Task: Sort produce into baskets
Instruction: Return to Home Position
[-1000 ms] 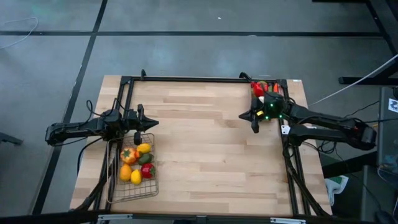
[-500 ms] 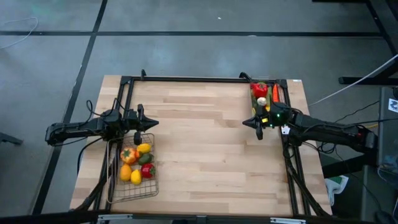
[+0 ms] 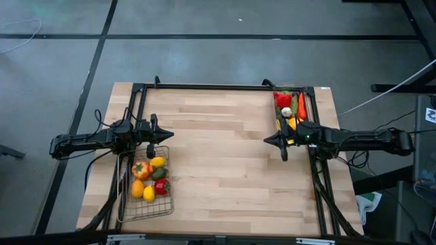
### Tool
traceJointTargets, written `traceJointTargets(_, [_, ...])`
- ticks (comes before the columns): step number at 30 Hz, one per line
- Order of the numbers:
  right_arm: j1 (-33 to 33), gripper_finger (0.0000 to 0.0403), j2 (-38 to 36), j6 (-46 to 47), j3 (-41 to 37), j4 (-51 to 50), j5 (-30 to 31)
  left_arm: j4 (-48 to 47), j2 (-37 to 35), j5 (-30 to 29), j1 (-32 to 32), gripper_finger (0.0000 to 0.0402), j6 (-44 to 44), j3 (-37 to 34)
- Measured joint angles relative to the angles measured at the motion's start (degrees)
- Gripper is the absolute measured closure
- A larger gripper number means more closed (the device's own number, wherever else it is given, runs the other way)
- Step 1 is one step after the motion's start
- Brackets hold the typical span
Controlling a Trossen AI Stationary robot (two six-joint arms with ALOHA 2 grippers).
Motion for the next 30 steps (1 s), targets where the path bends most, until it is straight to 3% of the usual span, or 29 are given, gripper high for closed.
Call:
traceJointTargets(8, [0.88,0.0391,-6.52,-4.37,0.01,-0.47,-1.77,0.00,0.00,0.00,-0.02,0.0392,-0.01,0.00])
traceJointTargets(18, [0.88,0.0391,-16.71,-6.18,0.02,-10.99,-2.04,0.00,-0.01,0.00,0.00,0.0392,-0.01,0.00])
traceJointTargets(30, [0.88,0.0391,-20.49,-6.30,0.02,-15.70,-2.07,0.00,-0.02,0.00,-0.01,0.0392,-0.01,0.00])
